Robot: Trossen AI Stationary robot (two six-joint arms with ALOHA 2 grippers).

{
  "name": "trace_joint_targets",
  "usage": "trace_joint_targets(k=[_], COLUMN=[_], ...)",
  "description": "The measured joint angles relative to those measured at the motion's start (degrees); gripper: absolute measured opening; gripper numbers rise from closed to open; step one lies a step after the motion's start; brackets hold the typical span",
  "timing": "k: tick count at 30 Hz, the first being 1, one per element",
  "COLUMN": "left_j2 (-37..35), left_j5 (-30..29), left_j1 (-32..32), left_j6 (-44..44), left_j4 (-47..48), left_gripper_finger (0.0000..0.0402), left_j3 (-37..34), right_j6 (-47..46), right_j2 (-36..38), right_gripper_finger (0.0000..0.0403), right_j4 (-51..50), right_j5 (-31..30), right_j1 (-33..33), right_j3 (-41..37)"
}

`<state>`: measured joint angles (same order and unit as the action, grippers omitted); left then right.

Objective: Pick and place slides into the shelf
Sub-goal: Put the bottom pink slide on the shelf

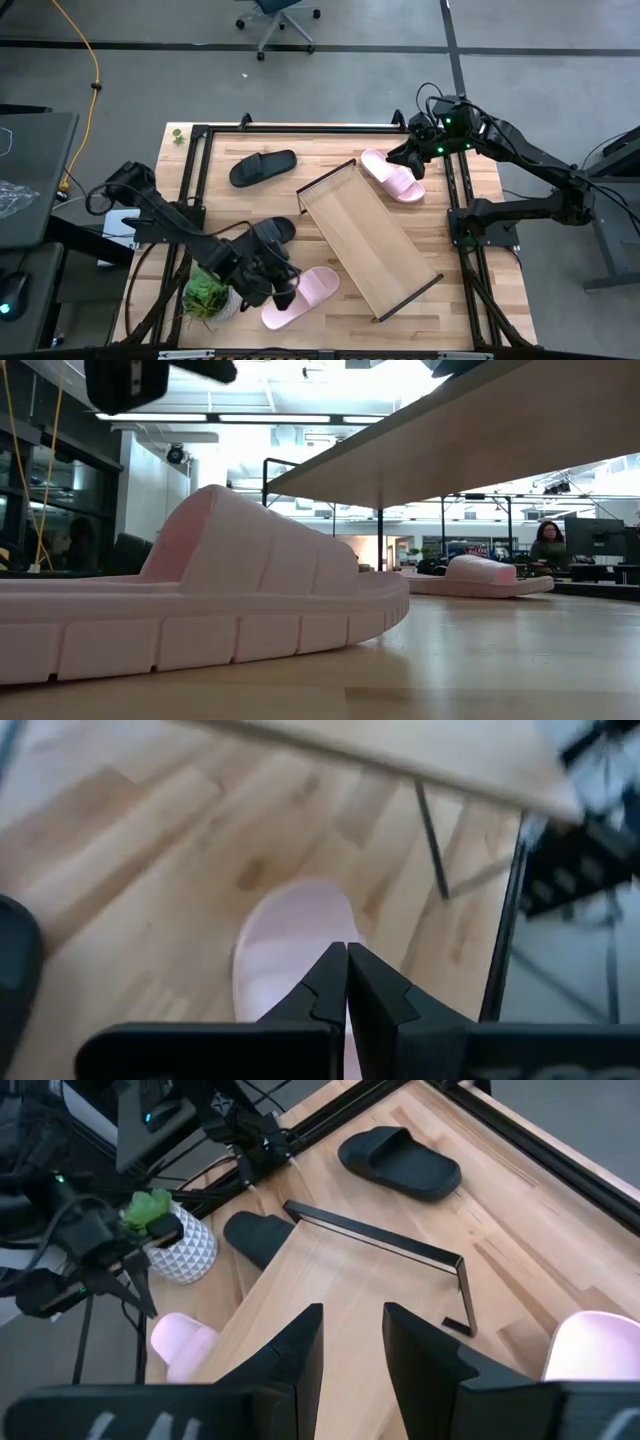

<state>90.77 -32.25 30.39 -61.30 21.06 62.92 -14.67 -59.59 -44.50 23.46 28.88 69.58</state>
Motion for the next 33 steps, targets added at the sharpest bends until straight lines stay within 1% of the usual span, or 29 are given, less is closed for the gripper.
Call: trace_joint_targets(k=[6,11,15,18,22,27,29,33], left_j2=[1.9,2.0,2.2,3.5,6.1,7.0,7.0,7.0], left_j5=[9.6,12.4,12.4,12.3,12.0,11.7,10.6,10.2], left_j1=[0.0,0.0,0.0,0.0,0.1,0.3,0.5,1.8], left_j6=[13.0,26.6,34.4,39.2,45.1,50.9,54.0,59.8], left_j4=[-1.0,-0.6,0.2,0.4,0.2,0.5,1.2,3.1], left_gripper_finger=[0.0001,0.0001,0.0001,0.0001,0.0001,0.0,0.0,0.0], left_j3=[0.0,0.0,0.0,0.0,0.0,0.0,0.0,0.0], right_j6=[0.5,0.8,0.8,0.8,0.8,0.1,-0.8,-3.4], right_j2=[0.0,0.0,0.0,0.0,0.0,0.0,0.0,0.0], right_gripper_finger=[0.0098,0.0098,0.0098,0.0098,0.0098,0.0098,0.0098,0.0098], right_j4=[-0.3,-0.3,-0.7,-1.4,-3.0,-4.7,-5.1,-5.1], right_j5=[0.1,0.1,0.1,-1.1,-3.8,-4.2,-4.4,-8.0], right_j1=[0.0,0.0,0.0,0.0,0.0,0.0,0.0,0.0], right_j3=[0.0,0.0,0.0,0.0,0.0,0.0,0.0,0.0])
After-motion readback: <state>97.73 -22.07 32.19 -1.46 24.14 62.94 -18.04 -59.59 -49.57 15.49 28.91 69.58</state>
